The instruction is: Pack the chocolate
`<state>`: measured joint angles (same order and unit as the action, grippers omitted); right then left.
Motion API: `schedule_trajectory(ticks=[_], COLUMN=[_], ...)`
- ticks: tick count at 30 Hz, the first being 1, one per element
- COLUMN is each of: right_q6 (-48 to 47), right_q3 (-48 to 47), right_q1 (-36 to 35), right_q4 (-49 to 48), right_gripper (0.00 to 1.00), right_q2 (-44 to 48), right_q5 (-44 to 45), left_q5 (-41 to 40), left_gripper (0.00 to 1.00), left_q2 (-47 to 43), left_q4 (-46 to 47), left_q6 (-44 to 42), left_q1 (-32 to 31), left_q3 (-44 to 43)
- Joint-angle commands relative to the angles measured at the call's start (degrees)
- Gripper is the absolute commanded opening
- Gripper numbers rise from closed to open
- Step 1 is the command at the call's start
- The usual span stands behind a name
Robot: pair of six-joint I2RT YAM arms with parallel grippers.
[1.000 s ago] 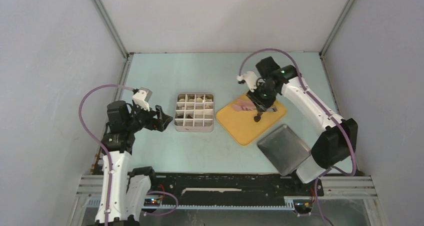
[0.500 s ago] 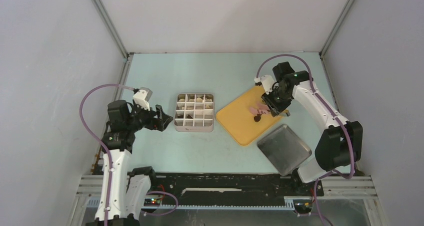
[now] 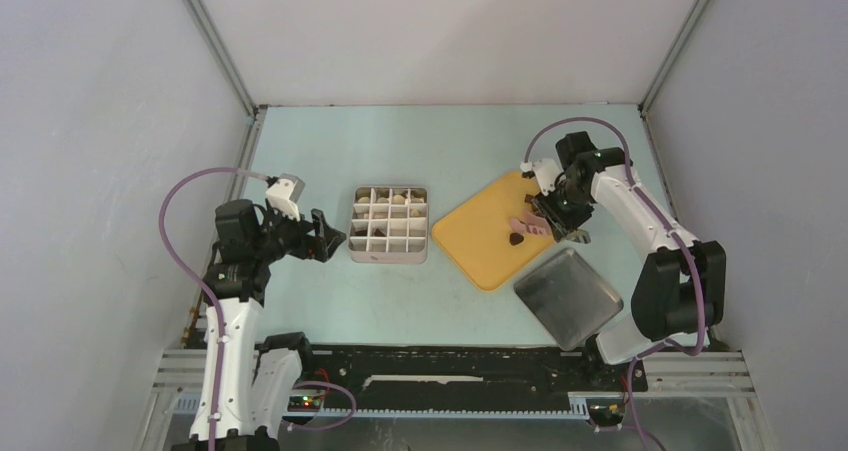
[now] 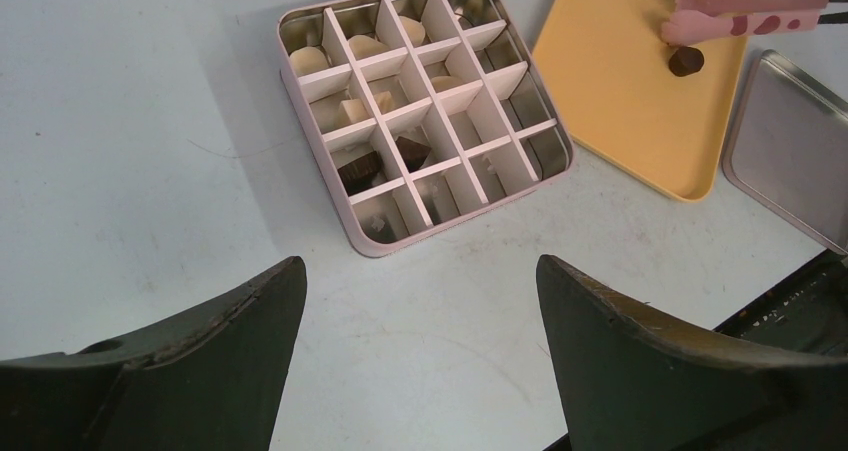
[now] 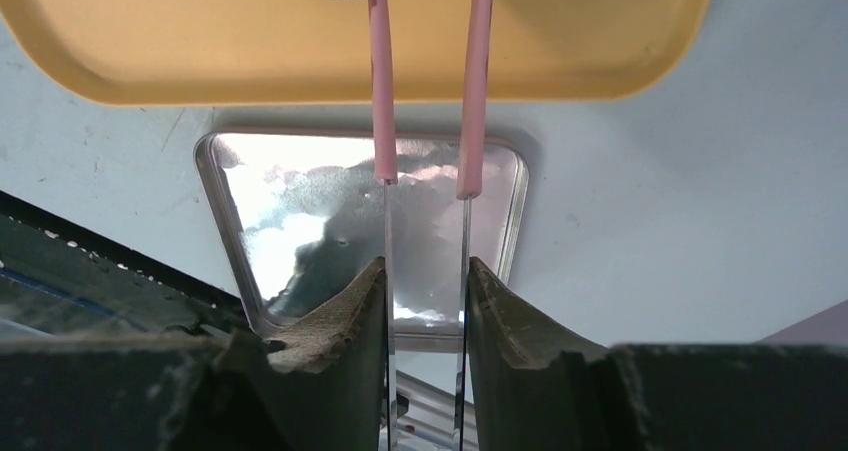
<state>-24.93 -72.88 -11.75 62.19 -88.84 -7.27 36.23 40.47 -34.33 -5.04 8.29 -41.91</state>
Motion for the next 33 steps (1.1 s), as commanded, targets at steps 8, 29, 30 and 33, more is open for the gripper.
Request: schedule_trajectory(ticks=[8, 29, 30, 33], right_q6=[0.1, 0.4, 0.2, -0.1], right_q3=[0.7, -31.3, -32.8, -36.8], right_q1=[0.2, -24.7, -25.6, -27.3], right_q4=[-1.4, 3.6, 3.8, 4.8], right_gripper=[0.18, 0.2, 0.2, 0.2], right_q2=[5.4, -15.6, -17.0, -21.0], right_q5=[-2.3, -11.6, -11.4, -11.7], left_q5=[1.3, 0.8, 0.7, 0.7], left_gripper=[0.89, 0.89, 0.89, 0.89], left_q2=[-1.0, -2.8, -2.9, -2.9], left_q4=[1.9, 1.5, 1.3, 1.2], left_q6=[-0.3, 0.0, 0.0, 0.0], left_q1=[0.3, 0.5, 0.4, 0.4], left_q3=[1.5, 1.2, 1.2, 1.0])
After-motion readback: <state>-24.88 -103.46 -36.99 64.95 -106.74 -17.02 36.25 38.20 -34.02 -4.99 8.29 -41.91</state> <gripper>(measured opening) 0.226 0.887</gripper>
